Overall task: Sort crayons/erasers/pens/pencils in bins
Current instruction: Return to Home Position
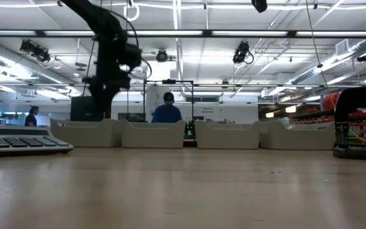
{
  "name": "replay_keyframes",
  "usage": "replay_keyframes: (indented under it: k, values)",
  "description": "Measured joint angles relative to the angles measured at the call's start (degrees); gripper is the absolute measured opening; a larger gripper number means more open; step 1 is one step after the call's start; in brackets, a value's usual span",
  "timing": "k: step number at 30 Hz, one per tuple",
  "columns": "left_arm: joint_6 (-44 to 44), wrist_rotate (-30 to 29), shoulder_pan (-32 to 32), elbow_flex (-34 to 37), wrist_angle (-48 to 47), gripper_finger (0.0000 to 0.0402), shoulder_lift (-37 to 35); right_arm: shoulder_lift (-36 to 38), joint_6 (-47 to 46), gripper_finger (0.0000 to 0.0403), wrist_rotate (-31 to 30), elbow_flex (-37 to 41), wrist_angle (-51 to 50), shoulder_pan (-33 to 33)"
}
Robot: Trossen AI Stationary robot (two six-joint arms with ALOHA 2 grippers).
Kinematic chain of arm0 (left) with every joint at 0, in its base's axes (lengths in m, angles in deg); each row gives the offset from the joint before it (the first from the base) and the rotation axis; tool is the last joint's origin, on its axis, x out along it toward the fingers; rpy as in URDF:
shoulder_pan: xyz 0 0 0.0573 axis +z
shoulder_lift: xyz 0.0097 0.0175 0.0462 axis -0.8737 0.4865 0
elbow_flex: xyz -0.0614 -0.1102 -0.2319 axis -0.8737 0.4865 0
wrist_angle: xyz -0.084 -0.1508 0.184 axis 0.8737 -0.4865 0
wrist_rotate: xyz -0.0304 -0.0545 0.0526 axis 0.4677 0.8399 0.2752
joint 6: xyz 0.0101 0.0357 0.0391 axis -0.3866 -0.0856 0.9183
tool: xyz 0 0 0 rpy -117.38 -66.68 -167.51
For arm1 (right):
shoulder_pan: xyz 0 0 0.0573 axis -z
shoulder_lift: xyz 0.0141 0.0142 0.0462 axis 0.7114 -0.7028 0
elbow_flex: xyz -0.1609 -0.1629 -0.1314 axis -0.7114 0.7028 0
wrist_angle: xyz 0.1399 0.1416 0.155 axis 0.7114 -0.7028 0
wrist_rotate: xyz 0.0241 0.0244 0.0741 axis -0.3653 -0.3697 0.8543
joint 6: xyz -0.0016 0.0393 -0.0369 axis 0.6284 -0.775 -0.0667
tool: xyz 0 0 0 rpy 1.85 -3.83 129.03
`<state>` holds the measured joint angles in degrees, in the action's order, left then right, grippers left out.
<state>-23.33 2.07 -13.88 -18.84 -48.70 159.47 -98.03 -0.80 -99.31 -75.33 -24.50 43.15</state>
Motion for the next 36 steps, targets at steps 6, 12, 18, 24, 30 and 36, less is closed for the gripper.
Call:
replay_keyframes:
  k: [6, 12, 18, 24, 30, 36]
  values:
    - [-5.9, 2.17, -2.84, -1.9, -3.81, 0.0158, -11.29, 4.25, -0.9, 0.009, 4.53, 0.0, -0.41, 3.03]
    - [-14.47, 8.45, -12.18, 1.73, 5.97, 0.0136, -24.77, 9.11, 2.03, 0.0048, 5.88, 1.62, -8.1, 4.57]
    - [-24.04, 8.48, -24.98, 12.06, 21.16, 0.0103, -34.37, 16.91, -3.53, 0.0038, 6.23, 17.72, 3.52, 5.6]
    - [-29.55, 6.75, -34.82, 26.43, 36.13, 0.0056, -41.34, 24.07, -9.92, 0.0038, 6.25, 36.74, 20.95, 5.59]
    - [-38.41, 6.61, -42.96, 42.79, 54.2, 0.0009, -47.41, 30.31, -18.3, 0.0038, 5.8, 52.5, 36.61, 4.69]
    - [-45.53, 3.49, -47.77, 51.67, 59.22, 0.0016, -54.88, 40.16, -22.51, 0.0038, 0.76, 60.52, 41.29, 2.33]
